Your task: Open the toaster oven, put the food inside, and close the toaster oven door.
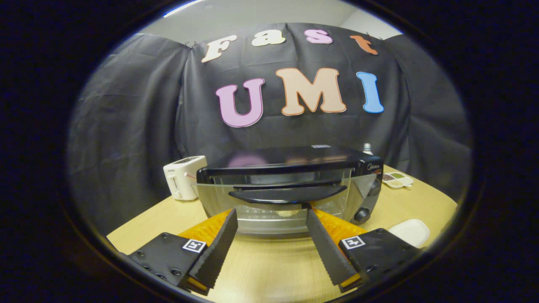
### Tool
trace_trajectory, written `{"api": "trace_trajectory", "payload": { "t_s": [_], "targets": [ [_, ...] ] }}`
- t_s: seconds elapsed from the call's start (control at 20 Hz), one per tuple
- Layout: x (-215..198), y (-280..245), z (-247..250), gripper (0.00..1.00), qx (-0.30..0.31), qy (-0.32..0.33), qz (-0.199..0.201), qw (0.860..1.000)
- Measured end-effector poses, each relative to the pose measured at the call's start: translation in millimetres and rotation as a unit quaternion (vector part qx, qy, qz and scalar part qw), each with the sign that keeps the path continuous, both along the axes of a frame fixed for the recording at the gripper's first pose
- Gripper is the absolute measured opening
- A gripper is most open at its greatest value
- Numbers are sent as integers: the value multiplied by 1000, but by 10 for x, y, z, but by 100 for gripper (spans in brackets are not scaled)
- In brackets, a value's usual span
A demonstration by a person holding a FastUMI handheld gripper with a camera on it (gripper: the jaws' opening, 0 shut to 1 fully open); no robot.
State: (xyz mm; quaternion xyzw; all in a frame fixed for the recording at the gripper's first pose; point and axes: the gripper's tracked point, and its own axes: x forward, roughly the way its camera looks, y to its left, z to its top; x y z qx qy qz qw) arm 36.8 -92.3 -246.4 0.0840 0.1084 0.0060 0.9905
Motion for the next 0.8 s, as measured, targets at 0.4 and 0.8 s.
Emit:
{"api": "trace_trajectory", "payload": {
  "t_s": [0.4,0.8],
  "targets": [
    [195,-219,390,100,-22,-46,-7,999],
    [47,-219,819,100,-25,-37,-22,999]
  ]
}}
